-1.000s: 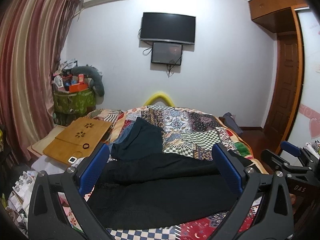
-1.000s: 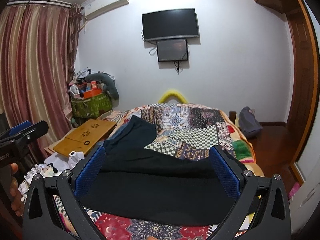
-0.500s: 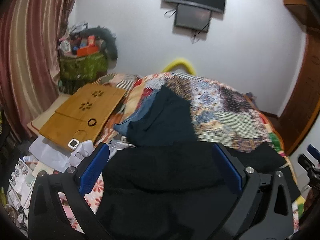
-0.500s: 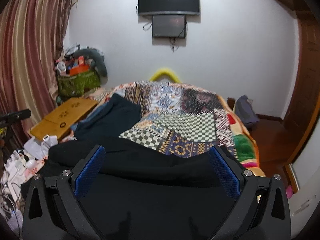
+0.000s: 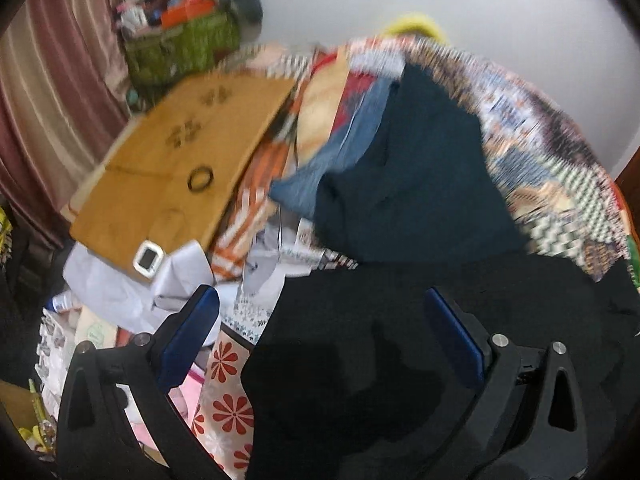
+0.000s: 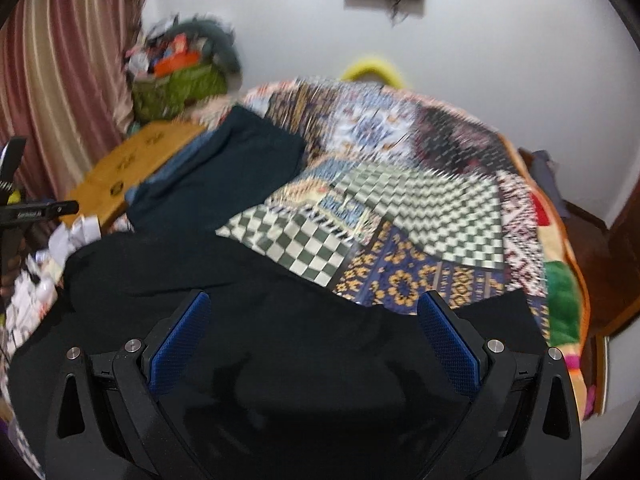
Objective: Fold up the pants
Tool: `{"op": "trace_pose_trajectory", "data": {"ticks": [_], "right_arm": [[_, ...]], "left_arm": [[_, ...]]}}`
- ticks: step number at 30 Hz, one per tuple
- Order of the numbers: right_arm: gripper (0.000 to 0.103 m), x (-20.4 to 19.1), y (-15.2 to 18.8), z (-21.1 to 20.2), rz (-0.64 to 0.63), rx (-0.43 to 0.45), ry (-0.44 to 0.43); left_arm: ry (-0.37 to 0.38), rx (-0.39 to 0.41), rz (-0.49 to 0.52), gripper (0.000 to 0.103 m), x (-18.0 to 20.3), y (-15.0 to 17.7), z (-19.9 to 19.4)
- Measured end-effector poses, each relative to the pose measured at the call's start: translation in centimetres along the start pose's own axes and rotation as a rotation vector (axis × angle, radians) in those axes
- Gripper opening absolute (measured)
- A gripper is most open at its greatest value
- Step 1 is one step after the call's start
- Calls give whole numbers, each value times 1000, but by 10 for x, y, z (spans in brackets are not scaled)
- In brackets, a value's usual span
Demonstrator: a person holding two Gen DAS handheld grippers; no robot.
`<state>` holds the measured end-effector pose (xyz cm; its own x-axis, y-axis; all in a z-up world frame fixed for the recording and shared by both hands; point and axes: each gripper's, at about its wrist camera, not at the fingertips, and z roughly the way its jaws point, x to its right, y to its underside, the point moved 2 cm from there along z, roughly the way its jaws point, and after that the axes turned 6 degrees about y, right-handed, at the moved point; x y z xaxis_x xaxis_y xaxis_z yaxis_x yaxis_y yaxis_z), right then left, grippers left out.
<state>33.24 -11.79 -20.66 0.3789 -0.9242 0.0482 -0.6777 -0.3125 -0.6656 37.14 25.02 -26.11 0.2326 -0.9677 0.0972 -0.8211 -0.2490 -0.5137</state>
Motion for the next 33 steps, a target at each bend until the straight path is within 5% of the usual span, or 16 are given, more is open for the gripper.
{"op": "trace_pose_trajectory", "data": {"ticks": [15, 20, 24, 29, 33], "right_arm": [[88, -11, -26, 96, -77, -229, -173], [66, -26, -18, 113, -114, -292, -198], [48, -29, -16, 116, -109, -283, -216], [14, -36, -15, 112, -138, -280, -231], [7, -37, -15, 109, -152, -286, -220]], "left_arm": [[119, -294, -105, 64, -24, 7, 96], [143, -300, -97, 56, -19, 7, 101], [115, -283, -65, 35, -15, 8, 94], [110, -274, -52, 19, -13, 11, 85], [72, -236, -19, 11, -6, 9, 68]]}}
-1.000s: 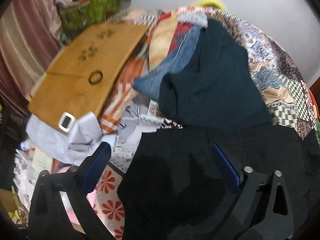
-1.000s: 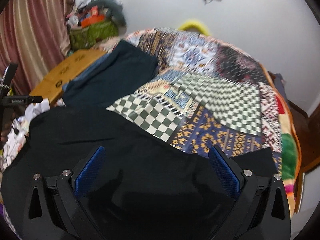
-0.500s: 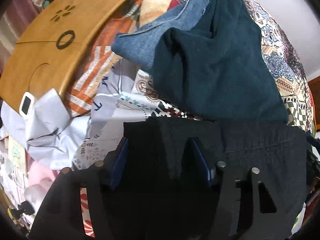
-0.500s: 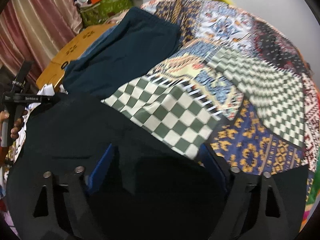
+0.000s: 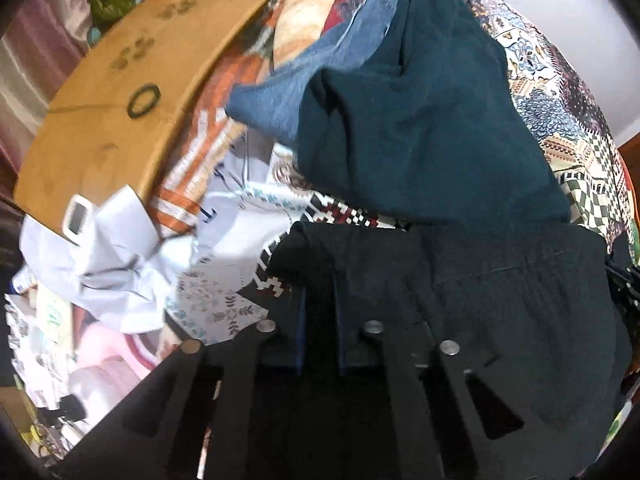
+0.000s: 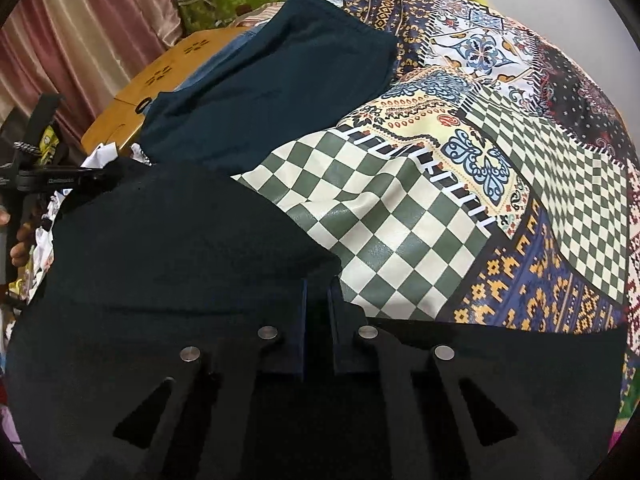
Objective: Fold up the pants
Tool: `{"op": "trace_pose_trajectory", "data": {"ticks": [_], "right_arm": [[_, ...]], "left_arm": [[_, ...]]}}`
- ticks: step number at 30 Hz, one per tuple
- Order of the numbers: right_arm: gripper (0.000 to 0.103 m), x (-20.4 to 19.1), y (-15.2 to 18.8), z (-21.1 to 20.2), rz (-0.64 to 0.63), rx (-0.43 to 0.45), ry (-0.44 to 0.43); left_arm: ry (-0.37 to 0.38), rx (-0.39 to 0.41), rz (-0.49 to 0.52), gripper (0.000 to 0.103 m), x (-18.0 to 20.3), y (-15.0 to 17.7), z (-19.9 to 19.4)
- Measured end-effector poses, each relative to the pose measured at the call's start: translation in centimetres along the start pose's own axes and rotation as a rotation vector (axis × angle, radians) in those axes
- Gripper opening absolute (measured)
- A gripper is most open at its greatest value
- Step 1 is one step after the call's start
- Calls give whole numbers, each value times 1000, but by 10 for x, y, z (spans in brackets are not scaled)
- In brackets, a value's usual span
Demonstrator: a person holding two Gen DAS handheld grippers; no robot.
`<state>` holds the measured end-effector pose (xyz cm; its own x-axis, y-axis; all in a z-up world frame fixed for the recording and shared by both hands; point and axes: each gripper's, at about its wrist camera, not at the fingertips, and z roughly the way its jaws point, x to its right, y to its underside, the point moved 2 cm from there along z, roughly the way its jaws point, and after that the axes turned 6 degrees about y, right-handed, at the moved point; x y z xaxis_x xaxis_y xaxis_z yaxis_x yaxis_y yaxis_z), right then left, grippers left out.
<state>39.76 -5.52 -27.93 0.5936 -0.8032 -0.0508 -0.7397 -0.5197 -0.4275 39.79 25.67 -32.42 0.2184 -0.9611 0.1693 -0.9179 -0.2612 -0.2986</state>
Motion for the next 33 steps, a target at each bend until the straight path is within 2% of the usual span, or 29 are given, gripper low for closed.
{"op": "trace_pose_trajectory", "data": {"ticks": [5, 14, 19, 29, 33], "right_arm": [[5, 4, -6, -20, 5, 60, 55], [5, 12, -26, -95, 45, 267, 143], [5, -1, -9, -118, 17, 291, 143], [5, -37, 52, -145, -9, 283, 115], [5, -54, 74, -151, -19, 279, 100]], "left_arm": [[-16, 115, 14, 10, 5, -13, -45], [16, 327, 75, 9, 26, -23, -131], [30, 339, 92, 9, 27, -6, -145], [44, 345, 84, 10, 19, 68, -167], [20, 346, 87, 10, 14, 97, -171]]}}
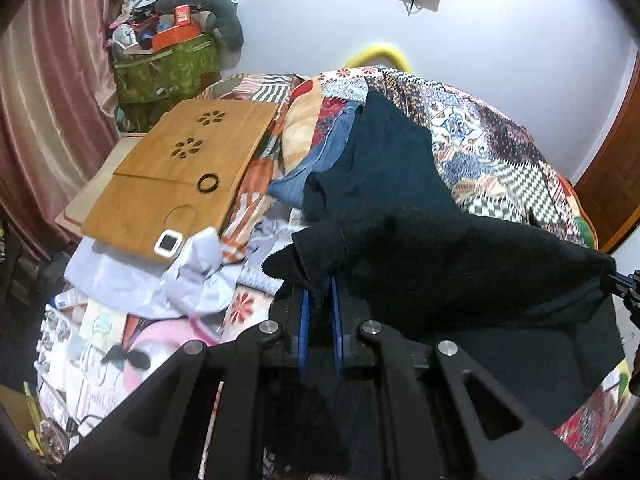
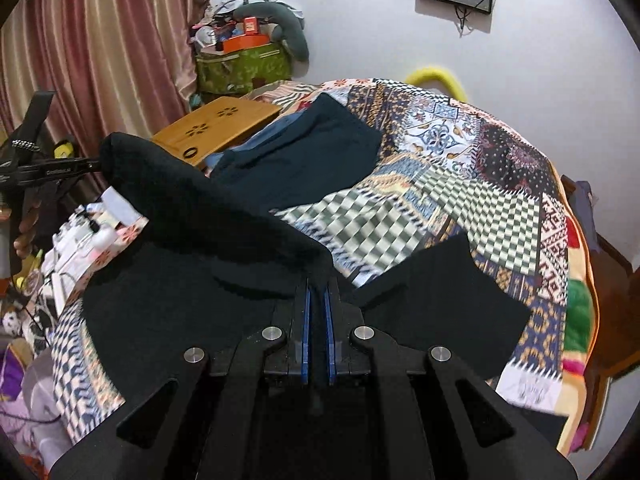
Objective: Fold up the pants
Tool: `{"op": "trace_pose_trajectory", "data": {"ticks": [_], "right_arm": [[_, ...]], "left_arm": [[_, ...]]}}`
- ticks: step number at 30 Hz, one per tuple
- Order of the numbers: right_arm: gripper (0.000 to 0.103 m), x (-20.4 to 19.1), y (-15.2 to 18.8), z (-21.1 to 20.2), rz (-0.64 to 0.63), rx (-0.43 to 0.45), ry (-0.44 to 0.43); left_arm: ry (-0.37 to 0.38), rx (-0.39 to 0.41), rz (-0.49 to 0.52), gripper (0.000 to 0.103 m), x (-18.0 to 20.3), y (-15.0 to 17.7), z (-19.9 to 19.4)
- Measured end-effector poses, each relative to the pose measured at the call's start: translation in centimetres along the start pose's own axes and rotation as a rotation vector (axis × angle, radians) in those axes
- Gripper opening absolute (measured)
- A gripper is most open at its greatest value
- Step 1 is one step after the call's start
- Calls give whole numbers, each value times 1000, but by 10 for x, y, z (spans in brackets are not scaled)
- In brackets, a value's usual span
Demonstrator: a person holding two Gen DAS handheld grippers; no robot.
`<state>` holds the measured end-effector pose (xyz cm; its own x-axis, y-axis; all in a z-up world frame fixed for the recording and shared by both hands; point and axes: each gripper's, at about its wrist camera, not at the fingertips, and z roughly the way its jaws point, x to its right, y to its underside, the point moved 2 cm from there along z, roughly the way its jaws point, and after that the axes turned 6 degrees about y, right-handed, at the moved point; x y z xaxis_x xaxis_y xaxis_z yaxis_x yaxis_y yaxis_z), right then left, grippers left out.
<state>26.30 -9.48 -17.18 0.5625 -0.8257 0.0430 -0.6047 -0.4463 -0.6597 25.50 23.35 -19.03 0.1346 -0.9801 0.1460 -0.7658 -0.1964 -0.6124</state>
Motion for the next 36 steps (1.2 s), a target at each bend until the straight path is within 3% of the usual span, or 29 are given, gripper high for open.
{"op": "trace_pose_trajectory", "data": {"ticks": [5, 8, 17, 21, 25, 31, 34, 36], "right_arm": [[5, -19, 25, -8, -16, -15, -20], [5, -30, 39, -11, -29, -25, -27], [6, -53, 76, -2, -41, -61, -16], [10, -54, 79, -5, -22, -54, -19], [11, -51, 80, -16, -25, -45, -25], [16, -39, 80, -37, 4, -35, -34], [37, -25, 77, -51, 45, -5, -8], [43, -14, 72, -58, 69, 24, 9]], "left_arm": [[-12, -29, -35, 9, -11, 34, -7], [-16, -57, -63, 2, -20, 55, -8], [-18, -179, -157, 2, -51, 112, 9], [-28, -223, -202, 2, -61, 127, 16], [-80, -199, -153, 3, -57, 125, 6], [-120, -123, -59, 21, -34, 100, -20], [-116, -82, -20, 39, -17, 84, -30], [-97, -53, -6, 52, -5, 72, -34]]}}
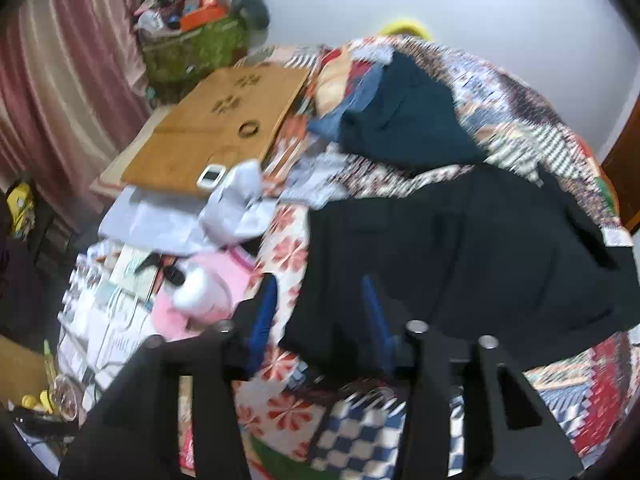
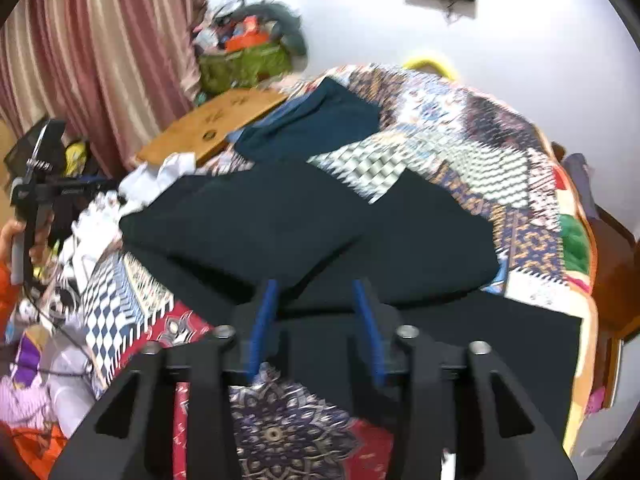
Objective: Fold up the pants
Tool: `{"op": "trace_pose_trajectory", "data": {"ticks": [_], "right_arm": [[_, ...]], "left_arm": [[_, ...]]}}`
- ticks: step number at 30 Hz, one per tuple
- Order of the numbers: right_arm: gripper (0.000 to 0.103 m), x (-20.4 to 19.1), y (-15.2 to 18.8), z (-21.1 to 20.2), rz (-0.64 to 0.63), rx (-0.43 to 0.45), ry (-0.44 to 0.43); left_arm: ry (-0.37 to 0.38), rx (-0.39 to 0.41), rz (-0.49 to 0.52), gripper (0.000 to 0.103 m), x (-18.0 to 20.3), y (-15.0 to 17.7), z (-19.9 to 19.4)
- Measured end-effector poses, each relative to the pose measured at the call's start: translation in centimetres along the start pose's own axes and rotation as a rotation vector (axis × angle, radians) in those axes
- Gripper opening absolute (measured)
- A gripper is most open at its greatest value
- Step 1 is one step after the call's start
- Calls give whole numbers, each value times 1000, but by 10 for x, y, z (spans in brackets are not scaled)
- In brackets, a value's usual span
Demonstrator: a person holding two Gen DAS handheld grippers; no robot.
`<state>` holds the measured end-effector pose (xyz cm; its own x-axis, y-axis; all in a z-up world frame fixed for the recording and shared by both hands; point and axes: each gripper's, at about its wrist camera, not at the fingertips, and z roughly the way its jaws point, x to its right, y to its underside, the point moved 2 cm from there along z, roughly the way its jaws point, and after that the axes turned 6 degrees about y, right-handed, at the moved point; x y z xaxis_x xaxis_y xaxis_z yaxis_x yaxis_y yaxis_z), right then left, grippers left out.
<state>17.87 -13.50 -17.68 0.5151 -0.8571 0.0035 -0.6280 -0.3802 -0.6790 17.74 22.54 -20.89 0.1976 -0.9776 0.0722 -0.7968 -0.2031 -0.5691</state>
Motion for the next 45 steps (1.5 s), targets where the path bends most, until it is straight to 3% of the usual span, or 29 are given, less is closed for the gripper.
{"op": "trace_pose_trajectory", "data": {"ticks": [3, 9, 16, 20, 33, 37, 39, 41, 45], "right_arm": [[50, 17, -13, -4, 29, 25, 33], [58, 49, -40, 6, 93, 51, 71], [61, 78, -65, 58, 122, -16, 74], [61, 88, -76, 99, 150, -83, 55], [61, 98, -115, 224, 169, -266, 8], [51, 95, -114, 248, 133, -315, 26], [42, 91, -116, 248, 94, -302, 37], [24, 92, -116, 247, 102, -296, 33], [12, 98, -113, 245, 120, -284, 55]], "left_arm": [[20, 36, 18, 69, 18, -17, -5], [41, 81, 79, 92, 56, -49, 0], [82, 58, 111, 97, 89, -82, 36], [94, 5, 144, 97, 108, -95, 67], [89, -95, 237, 97, 140, -107, 140], [88, -105, 246, 97, 142, -104, 146], [92, -109, 242, 97, 142, -102, 148], [96, -118, 234, 97, 142, -101, 149], [104, -125, 210, 97, 147, -99, 149]]}}
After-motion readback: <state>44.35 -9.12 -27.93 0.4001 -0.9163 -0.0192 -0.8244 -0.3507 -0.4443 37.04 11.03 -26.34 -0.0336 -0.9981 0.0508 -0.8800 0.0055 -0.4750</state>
